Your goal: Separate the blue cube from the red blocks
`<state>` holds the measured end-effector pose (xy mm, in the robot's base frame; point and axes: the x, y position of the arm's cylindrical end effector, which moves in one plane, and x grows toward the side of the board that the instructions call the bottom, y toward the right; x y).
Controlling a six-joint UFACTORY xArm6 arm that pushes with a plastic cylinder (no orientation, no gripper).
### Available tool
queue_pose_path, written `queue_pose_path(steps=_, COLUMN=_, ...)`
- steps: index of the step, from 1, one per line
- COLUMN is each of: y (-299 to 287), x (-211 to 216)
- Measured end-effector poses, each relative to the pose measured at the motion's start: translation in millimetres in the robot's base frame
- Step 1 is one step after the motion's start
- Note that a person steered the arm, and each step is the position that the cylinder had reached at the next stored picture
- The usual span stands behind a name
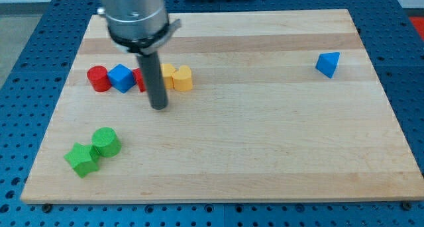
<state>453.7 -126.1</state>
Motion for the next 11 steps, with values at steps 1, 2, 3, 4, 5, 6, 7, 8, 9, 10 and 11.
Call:
queue_pose_path(steps=1, y=-38.1, x=0.0)
queue_pose_path(steps=2, y=-67.8, x=-0.3)
queue_pose_path(steps=3, y=-75.7, x=-7.8)
queue_pose_path(steps=4, y=-75.7, x=-24.7)
queue_pose_path(steps=5, y=-75.6, x=-37.4)
queue_pose_path(steps=6, y=-75.6, x=-49.5)
queue_pose_path(steps=7, y=-75.6, x=-65.3)
queue_pose_path(steps=8, y=-75.6, x=-80.6)
queue_pose_path(steps=9, y=-75.6, x=-100.0)
queue_pose_path(steps=10, y=-75.6, x=-113.7)
queue_pose_path(steps=11, y=-74.5, x=-115.6)
